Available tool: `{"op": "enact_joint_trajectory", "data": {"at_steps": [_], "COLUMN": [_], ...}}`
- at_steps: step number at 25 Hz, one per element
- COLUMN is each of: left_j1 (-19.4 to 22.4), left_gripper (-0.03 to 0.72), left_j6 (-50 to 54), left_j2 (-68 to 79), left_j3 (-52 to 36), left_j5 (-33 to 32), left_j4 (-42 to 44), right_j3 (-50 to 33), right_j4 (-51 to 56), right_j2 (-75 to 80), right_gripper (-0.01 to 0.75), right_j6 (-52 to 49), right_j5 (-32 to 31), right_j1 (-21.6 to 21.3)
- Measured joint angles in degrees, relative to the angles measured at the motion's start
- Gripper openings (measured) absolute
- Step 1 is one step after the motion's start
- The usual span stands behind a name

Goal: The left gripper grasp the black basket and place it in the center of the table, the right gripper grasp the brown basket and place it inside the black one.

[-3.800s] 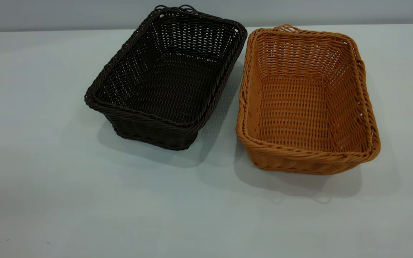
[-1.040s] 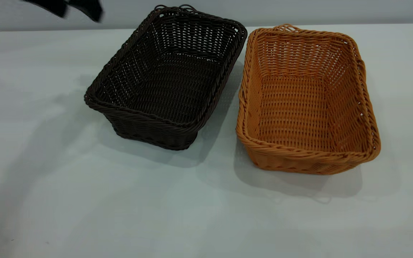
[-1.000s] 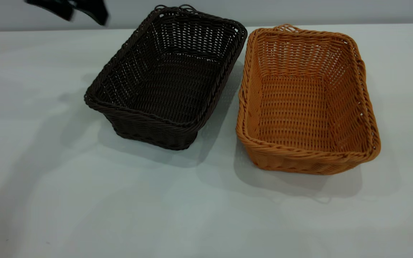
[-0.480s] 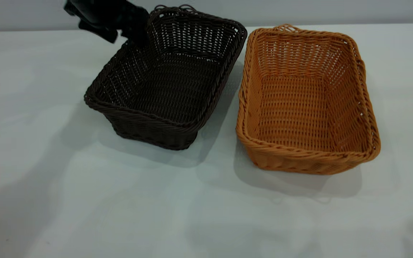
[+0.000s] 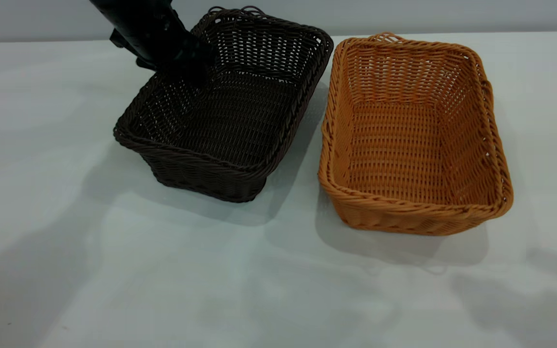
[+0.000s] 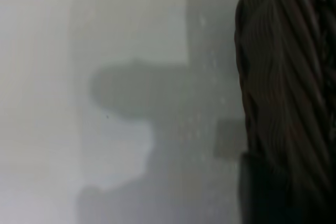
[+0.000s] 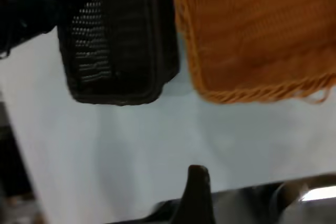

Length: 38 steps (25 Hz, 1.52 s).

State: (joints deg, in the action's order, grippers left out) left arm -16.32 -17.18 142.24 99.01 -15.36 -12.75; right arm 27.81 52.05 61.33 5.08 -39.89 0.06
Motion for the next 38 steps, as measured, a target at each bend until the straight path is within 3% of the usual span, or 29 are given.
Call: {"op": "enact_joint_trajectory", "data": {"at_steps": [2, 3, 12, 19, 27, 31, 38], "left_j1": [0.1, 0.1, 2.9, 3.5, 3.5, 3.5, 3.5], "left_gripper": [0.094, 0.081, 0.078, 0.078, 0.078, 0.078, 0.078], "left_j6": [-0.1, -0.5, -4.3, -5.1, -7.4, -8.6, -13.4], "left_j2": [0.0, 0.0, -9.4, -11.6, -11.1, -11.1, -11.1], "left_j3": [0.0, 0.1, 0.2, 0.2, 0.2, 0.1, 0.1], "left_j5": [0.4, 0.5, -2.4, -2.6, -2.6, -2.1, 0.6], "left_j4": [-0.5, -0.7, 0.6, 0.7, 0.9, 0.9, 2.1], "right_j3": [0.2, 0.3, 0.9, 1.9, 9.9, 12.5, 15.7], "right_j4": [4.5, 6.5, 25.3, 47.5, 51.8, 51.7, 52.0], "right_j2": [5.1, 8.1, 35.2, 52.9, 63.2, 65.5, 67.2], "right_gripper": [0.582, 0.582, 0.582, 0.582, 0.576, 0.506, 0.217], "right_j6": [0.1, 0.3, 2.9, 17.0, 22.6, 22.6, 25.4], "right_j5": [-0.1, -0.5, -0.7, -2.1, -5.5, -5.3, -2.0], "right_j1": [0.0, 0.0, 6.4, 7.4, 7.4, 7.4, 7.3]}}
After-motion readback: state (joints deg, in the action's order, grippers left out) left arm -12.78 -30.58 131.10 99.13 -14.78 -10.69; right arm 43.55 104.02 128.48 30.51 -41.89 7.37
